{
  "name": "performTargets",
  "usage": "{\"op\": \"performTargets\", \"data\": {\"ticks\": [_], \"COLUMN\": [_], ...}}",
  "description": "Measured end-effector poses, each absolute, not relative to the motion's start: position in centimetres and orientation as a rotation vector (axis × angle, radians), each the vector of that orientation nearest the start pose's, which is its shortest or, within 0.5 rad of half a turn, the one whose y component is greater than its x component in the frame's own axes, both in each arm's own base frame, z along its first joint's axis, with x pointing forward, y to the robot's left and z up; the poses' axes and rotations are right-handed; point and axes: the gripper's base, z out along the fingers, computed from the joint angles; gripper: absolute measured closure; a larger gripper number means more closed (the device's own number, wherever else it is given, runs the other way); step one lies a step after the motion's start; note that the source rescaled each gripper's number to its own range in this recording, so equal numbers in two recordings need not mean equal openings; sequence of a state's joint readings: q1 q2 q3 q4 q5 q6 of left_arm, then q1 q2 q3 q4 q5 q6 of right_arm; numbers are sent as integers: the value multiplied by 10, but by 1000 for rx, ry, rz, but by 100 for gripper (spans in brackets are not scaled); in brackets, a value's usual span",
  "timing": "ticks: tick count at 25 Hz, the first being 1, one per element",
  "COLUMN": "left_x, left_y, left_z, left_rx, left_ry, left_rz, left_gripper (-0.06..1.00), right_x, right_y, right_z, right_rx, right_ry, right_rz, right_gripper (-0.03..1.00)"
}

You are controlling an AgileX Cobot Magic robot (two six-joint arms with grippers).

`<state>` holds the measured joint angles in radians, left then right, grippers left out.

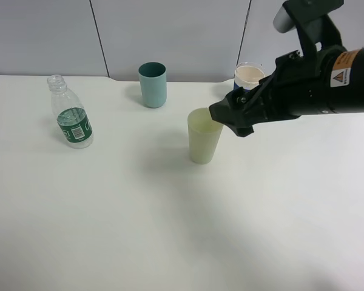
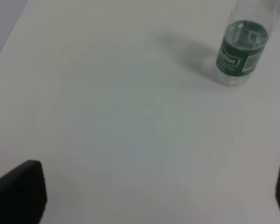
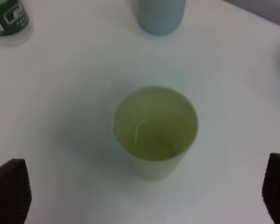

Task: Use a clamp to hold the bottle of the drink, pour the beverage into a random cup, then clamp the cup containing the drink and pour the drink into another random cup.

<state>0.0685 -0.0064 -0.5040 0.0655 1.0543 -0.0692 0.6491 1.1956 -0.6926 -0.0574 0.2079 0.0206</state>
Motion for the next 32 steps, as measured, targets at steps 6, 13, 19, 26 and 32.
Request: {"op": "performTargets", "data": {"ticks": [6,13,19,26,32], "left_x": [-7,-7,-7,-7,-7], "left_y": [5,5,5,5,5], "left_z": [279,279,279,279,279], "left_rx": [-143,-143,-143,-143,-143], "left_ry": [2022,2022,2022,2022,2022], "left_rz": [78,78,78,78,78], "left_gripper": [-6,-6,-6,-6,-6], "right_x": [204,211,219,226,213], "right_y": [151,154,157,161,161], "right_z": [238,210,188,169,150], "right_rx": [-738,-761,-831,-897,-906], "right_ry": [2247,2368,2408,2410,2305], "right_rz": [272,207,131,88,246], "right_gripper": [-3,-3,-3,-3,-3]}}
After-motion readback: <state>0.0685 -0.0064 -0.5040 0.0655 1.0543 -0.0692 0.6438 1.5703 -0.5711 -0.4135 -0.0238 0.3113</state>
